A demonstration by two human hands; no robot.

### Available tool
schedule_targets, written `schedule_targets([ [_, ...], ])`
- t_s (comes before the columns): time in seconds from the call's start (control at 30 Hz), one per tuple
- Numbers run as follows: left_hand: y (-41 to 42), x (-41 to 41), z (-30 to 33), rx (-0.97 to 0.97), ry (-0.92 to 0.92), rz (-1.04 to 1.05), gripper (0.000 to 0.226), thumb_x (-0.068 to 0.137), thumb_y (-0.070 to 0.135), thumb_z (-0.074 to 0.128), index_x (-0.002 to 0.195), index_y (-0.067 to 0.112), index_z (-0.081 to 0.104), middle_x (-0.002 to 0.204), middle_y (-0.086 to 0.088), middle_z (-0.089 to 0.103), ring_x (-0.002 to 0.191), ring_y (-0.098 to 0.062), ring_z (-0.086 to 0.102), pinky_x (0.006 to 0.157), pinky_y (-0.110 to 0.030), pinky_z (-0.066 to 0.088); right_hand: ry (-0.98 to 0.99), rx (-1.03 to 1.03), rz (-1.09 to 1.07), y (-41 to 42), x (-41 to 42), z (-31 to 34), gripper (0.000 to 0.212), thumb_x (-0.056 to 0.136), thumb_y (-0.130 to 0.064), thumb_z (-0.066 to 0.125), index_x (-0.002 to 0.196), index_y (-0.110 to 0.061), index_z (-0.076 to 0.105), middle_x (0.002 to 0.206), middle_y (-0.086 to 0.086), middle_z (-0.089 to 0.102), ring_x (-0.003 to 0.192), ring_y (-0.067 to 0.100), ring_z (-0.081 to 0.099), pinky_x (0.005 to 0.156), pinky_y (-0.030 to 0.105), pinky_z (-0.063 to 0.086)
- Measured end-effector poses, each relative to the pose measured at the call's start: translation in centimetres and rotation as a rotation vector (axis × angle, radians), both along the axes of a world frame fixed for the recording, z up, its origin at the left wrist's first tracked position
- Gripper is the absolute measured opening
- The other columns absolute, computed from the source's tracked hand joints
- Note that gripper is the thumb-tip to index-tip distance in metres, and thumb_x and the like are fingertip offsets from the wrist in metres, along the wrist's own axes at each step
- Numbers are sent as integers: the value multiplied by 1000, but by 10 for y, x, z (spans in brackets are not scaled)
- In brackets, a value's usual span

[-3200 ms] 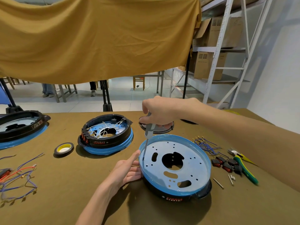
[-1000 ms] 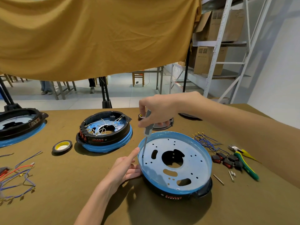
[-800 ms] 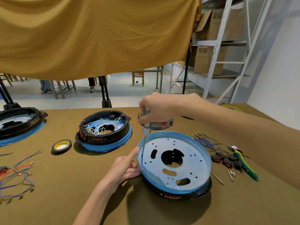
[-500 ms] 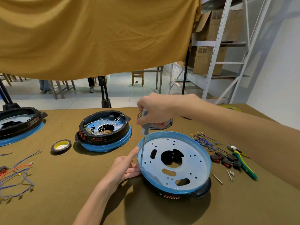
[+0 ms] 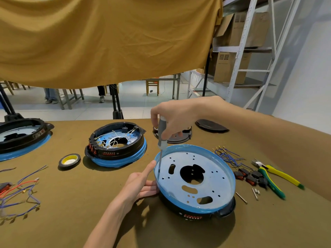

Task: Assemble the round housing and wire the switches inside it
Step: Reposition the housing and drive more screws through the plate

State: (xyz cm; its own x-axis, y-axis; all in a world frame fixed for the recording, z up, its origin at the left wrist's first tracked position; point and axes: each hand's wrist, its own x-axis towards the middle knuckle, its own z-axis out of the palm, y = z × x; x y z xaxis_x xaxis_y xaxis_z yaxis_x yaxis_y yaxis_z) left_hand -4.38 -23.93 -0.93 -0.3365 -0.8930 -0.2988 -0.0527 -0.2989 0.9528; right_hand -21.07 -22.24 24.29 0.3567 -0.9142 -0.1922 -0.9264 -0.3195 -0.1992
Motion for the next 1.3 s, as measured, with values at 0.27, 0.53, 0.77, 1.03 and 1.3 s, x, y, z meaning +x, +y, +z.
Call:
schedule_targets([
  [0.27, 0, -2, 0, 27, -40, 40, 91, 45, 84, 78, 102, 17, 54, 78, -9, 79, 80, -27, 79, 61, -31, 63, 46, -46, 10, -1, 5, -9, 29, 95, -36, 72, 110, -17, 57, 77, 2, 73, 49, 7, 68, 45, 15, 49],
  [0.53, 4, -1, 4, 40, -77, 70, 134, 44, 84, 76, 145, 1, 43, 77, -8, 79, 78, -23, 79, 61, -31, 62, 35, -73, -11, -1, 6, -16, 33, 96, -37, 71, 109, -9, 61, 68, 2, 74, 52, 13, 71, 47, 19, 53],
  [0.77, 6, -3, 7, 70, -80, 79, 136, 47, 79, 78, 151, 1, 37, 78, -10, 79, 76, -23, 79, 58, -30, 62, -7, -83, 47, -1, 0, -14, 22, 90, -26, 78, 89, -26, 57, 84, 1, 75, 62, 11, 75, 54, 19, 58],
  [1.03, 7, -4, 7, 88, -83, 79, 138, 51, 77, 76, 156, 0, 29, 79, -11, 79, 76, -21, 79, 57, -28, 61, -25, -117, -23, -4, -6, -23, 27, 93, -36, 75, 96, -11, 63, 72, 3, 77, 55, 13, 73, 48, 21, 57],
  [1.3, 8, -4, 9, 83, -90, 74, 145, 46, 78, 75, 158, 1, 25, 79, -11, 79, 76, -21, 79, 57, -28, 61, 22, -144, -21, -1, 0, -24, 31, 96, -38, 71, 91, -9, 63, 65, 4, 74, 49, 16, 71, 42, 15, 48],
])
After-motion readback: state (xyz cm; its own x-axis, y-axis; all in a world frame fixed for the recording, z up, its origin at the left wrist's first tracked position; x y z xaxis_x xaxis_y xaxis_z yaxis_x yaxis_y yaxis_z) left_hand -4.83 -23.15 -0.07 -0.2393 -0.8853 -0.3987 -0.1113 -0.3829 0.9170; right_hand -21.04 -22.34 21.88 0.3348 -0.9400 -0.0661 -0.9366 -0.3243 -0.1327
